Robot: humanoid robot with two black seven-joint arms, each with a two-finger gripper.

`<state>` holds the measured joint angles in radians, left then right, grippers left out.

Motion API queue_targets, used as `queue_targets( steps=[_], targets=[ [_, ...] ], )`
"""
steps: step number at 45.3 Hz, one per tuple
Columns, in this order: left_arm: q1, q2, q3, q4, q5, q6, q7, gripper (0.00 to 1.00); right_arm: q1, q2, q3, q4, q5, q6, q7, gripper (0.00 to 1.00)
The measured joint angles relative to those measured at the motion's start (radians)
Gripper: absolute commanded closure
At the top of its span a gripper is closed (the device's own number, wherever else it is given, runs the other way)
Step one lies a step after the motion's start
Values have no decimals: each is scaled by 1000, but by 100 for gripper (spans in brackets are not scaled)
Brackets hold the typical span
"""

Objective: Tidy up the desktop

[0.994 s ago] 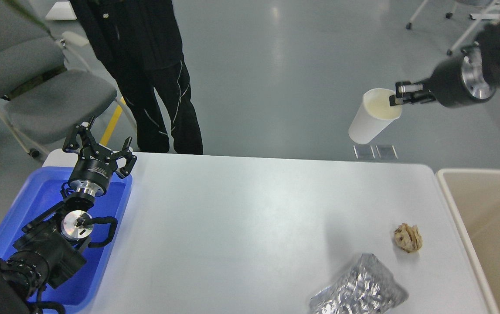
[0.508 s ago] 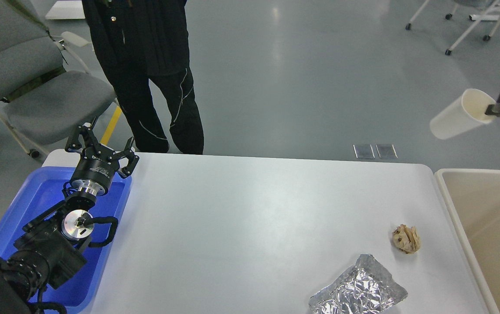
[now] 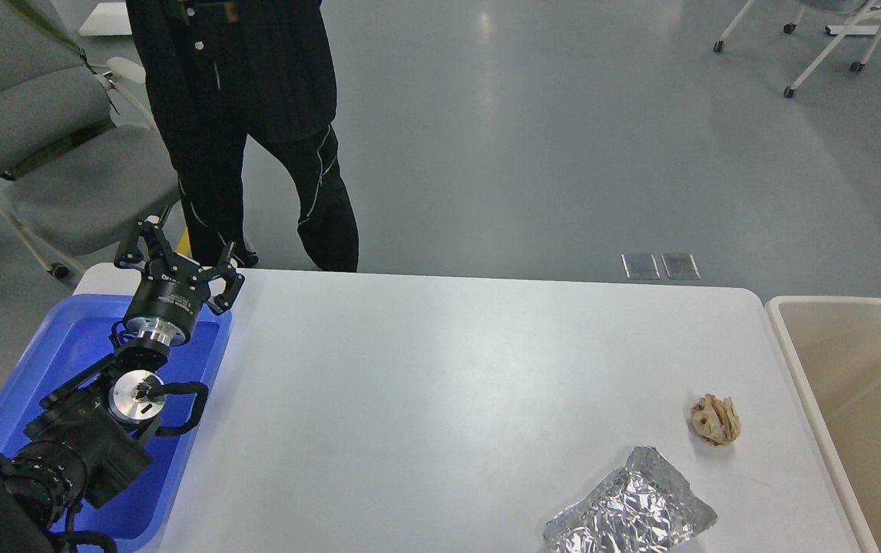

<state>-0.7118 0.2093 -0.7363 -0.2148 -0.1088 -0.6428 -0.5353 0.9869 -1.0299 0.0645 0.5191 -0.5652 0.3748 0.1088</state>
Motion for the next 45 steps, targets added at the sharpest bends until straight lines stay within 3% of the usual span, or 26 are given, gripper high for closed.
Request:
queue_targets(
  steps=[10,25,45],
  targets=[
    [0,0,0,0,0,0,0,0,-160,54,6,-103,169,-53,21,100],
    [0,0,0,0,0,0,0,0,-347,228,14,-334,366,-83,37,100],
    [0,-1,0,0,0,-1,0,0,-450,416,20,-524,455,-149,32,100]
  ],
)
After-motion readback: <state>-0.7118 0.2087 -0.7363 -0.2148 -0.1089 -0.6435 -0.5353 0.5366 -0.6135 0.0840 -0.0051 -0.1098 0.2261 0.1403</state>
